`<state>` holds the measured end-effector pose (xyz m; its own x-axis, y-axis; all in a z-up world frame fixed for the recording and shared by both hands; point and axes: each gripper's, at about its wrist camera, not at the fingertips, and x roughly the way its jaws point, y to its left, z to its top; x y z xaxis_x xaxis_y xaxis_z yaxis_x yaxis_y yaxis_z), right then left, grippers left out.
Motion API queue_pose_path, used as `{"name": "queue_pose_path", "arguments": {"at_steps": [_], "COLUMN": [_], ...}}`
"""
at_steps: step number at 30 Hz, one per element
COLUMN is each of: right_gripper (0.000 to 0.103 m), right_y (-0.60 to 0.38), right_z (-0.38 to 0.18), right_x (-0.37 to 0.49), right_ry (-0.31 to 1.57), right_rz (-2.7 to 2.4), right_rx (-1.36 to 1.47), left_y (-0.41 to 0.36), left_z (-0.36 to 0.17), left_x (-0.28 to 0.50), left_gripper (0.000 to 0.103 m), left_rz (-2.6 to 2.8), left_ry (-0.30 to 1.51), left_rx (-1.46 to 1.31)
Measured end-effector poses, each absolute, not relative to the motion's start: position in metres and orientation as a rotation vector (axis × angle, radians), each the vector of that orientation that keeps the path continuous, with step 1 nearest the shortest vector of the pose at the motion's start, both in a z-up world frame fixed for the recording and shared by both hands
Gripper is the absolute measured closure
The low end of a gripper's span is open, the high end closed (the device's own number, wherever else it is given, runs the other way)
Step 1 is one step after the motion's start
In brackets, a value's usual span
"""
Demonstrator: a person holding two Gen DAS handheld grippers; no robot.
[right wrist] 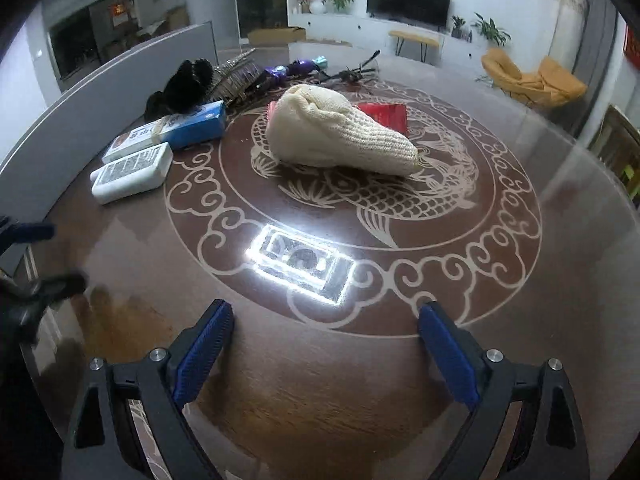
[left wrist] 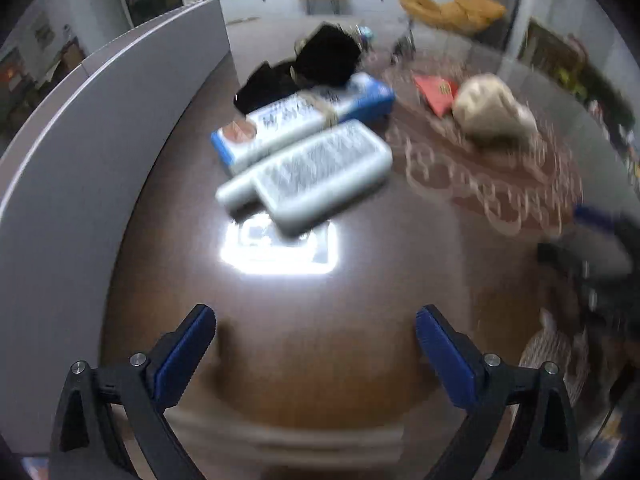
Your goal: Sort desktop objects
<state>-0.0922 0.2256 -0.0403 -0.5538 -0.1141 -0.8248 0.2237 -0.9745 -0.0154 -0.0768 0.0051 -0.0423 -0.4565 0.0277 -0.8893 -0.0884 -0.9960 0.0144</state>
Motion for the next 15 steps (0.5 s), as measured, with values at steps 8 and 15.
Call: {"name": "queue_pose_path", "arguments": {"at_steps": [8,15], "right_gripper": [0.000,0.000], "right_y": [0.224,0.224], "right_z": [-0.044,-0.044], "right_x": [-0.094,-0.094], "right_ry": [0.146,0.147], "right_rz": [-2.634,-2.634], "right_rx": [1.360,1.359], "left_y": [0.004,0.007], "left_z": [-0.051,-0.053], "left_x": [-0.095,-0.104], "left_gripper": [0.000,0.000], "left_rz": [2.727,2.746], "left_ry": [0.059,0.050], "left_rx": [-1.439,-1.417]}}
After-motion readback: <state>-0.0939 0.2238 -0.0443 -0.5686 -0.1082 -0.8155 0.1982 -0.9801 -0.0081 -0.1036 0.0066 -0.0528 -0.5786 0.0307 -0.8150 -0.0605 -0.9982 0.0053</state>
